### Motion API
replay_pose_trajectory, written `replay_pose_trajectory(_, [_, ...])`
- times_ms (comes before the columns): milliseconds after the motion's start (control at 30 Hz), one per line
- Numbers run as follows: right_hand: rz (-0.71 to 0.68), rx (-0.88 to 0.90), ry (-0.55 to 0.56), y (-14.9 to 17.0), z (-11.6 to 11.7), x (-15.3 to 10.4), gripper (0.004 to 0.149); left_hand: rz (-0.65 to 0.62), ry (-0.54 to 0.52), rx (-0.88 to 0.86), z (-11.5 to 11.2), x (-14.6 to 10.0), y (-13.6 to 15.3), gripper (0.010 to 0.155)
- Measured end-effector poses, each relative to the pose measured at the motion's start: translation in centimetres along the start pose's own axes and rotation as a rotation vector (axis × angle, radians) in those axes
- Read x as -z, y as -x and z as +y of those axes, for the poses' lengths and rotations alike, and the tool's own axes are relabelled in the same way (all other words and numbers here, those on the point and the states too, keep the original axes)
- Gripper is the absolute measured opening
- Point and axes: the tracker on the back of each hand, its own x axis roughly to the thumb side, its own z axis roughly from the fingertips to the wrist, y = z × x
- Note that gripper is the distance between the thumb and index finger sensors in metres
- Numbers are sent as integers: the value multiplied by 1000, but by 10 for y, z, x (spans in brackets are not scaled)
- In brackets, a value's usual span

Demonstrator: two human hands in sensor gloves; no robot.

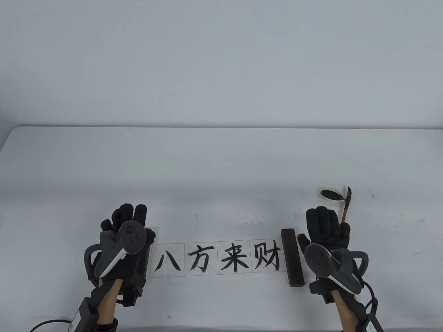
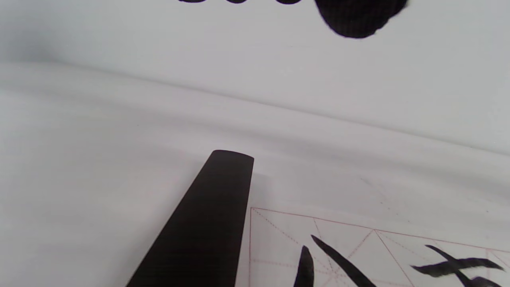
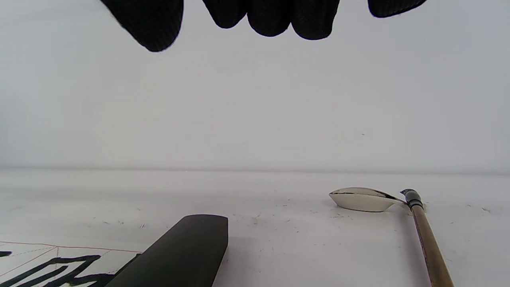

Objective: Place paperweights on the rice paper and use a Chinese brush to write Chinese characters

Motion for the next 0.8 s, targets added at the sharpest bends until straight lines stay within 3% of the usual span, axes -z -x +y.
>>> replay_pose_trajectory(800, [-2,-10,0,2,-3,-4,69,-7,46,40,-11,5,-5,79])
